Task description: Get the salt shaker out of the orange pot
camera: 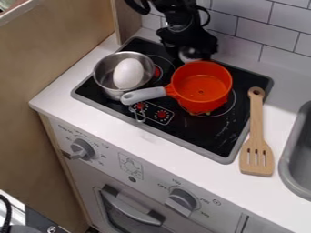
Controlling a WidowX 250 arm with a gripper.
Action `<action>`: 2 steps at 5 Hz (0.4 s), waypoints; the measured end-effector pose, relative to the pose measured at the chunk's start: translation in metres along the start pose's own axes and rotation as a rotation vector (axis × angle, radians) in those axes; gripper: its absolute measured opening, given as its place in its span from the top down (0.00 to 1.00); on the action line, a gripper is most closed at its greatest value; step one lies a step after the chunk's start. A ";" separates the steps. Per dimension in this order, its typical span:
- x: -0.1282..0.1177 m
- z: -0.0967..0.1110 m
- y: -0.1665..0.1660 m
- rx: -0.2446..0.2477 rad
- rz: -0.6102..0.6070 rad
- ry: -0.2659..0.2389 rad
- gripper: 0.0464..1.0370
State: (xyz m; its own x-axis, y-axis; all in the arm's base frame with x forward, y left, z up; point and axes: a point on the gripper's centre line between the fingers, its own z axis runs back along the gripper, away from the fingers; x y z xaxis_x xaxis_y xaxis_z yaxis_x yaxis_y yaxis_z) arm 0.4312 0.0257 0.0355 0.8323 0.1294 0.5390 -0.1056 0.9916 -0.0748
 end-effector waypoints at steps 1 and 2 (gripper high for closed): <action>0.001 0.013 -0.003 0.008 0.015 0.024 0.04; 0.000 0.026 -0.005 0.005 0.022 0.060 0.04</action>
State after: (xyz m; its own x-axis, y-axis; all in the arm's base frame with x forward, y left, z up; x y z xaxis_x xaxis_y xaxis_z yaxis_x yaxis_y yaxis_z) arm 0.4175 0.0210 0.0571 0.8608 0.1508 0.4861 -0.1268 0.9885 -0.0822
